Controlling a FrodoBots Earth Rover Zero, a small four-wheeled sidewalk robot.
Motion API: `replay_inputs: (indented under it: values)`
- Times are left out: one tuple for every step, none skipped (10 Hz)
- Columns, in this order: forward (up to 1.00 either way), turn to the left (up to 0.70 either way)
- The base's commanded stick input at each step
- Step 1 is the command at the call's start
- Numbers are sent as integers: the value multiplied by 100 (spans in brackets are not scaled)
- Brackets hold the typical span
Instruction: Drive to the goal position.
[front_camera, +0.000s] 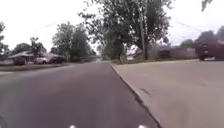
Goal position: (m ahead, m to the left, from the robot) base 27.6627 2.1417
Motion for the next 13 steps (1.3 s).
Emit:
replay_inputs:
  values:
    - [100, 0]
    - [100, 0]
    - [100, 0]
    - [100, 0]
    - [100, -12]
    - [100, -35]
    - [100, -28]
    - [100, -18]
    - [100, 0]
    - [100, 0]
    - [100, 0]
    - [100, 0]
    - [100, 0]
